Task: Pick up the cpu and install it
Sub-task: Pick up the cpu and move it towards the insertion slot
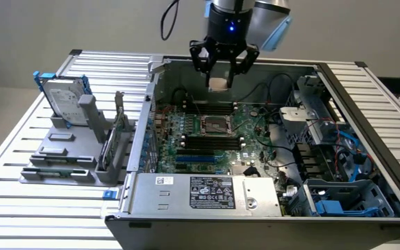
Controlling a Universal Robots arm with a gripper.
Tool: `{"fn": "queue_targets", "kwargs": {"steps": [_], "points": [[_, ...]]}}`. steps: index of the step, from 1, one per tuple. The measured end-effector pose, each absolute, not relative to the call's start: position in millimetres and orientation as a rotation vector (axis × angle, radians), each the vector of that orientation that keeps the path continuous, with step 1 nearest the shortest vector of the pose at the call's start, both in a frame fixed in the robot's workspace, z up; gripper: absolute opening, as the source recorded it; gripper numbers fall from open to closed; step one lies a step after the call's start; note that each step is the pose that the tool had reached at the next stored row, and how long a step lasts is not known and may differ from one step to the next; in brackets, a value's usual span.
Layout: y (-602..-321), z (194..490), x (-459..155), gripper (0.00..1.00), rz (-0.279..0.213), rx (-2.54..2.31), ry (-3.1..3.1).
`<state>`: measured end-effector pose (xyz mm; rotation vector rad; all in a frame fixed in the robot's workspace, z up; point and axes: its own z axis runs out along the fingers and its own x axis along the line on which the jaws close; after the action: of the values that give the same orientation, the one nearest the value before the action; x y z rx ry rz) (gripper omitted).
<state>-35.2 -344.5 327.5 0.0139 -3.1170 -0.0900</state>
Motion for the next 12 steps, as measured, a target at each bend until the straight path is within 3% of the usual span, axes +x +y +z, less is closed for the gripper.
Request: {"fn": "queue_targets", "kwargs": {"steps": [12], "points": [[-345,306,-31,0.55,-0.090,0.004,-3.117]]}}
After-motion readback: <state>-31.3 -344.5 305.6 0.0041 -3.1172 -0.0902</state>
